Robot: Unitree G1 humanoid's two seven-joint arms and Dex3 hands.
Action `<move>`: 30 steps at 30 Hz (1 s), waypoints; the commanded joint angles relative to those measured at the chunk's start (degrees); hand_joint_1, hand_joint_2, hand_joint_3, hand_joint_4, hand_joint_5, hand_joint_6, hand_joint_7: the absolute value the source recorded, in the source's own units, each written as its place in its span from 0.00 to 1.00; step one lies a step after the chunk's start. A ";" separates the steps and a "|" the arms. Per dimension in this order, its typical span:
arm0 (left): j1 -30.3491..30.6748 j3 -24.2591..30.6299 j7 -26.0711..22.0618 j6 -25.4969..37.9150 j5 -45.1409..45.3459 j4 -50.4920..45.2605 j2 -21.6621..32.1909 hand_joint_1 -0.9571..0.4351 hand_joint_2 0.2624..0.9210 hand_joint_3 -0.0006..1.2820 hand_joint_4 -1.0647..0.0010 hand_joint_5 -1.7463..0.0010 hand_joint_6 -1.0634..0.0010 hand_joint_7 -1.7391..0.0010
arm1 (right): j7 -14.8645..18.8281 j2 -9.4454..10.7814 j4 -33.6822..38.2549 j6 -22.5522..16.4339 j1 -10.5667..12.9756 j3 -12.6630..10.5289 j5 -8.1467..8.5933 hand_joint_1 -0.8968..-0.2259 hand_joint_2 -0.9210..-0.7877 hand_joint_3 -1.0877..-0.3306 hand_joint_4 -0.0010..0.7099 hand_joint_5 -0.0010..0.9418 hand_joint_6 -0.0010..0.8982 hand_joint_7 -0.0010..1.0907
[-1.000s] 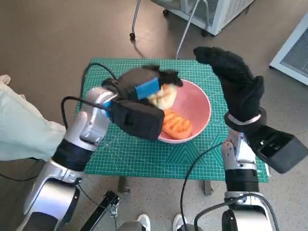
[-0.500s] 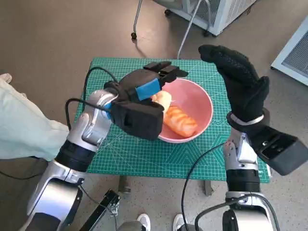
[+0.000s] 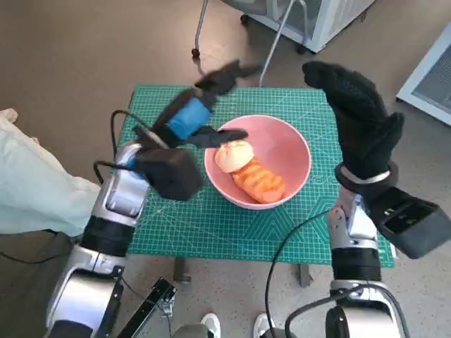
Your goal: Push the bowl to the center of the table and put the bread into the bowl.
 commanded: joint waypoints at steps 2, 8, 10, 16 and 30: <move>5.64 3.28 2.24 -3.31 -6.27 -5.87 -3.68 0.43 1.00 0.16 0.71 0.96 0.88 0.72 | -4.68 0.90 -0.71 0.91 0.11 0.24 -3.18 0.36 0.00 0.40 0.39 0.04 0.00 0.75; 10.07 4.58 3.37 -5.30 -10.76 -11.76 -7.35 0.47 1.00 0.18 0.72 0.97 0.90 0.73 | -8.16 0.71 -1.90 1.42 -0.17 1.06 -6.06 0.35 0.00 0.39 0.38 0.04 0.00 0.75; 10.98 4.88 3.23 -5.64 -11.53 -13.12 -7.75 0.47 1.00 0.19 0.73 0.97 0.91 0.72 | -8.75 0.58 -2.62 1.68 -0.17 1.40 -6.65 0.36 0.00 0.39 0.37 0.03 0.00 0.75; 12.32 5.80 2.31 -5.04 -12.77 -15.97 -7.09 0.49 1.00 0.20 0.73 0.98 0.92 0.70 | -9.62 0.32 -4.24 2.40 -0.23 2.30 -7.42 0.38 0.00 0.38 0.36 0.03 0.00 0.74; 14.42 6.92 2.70 -4.68 -12.05 -20.47 -6.31 0.49 1.00 0.20 0.74 0.98 0.93 0.68 | -9.66 -0.70 -4.53 3.43 -0.93 2.90 -7.66 0.39 0.00 0.36 0.36 0.02 0.00 0.72</move>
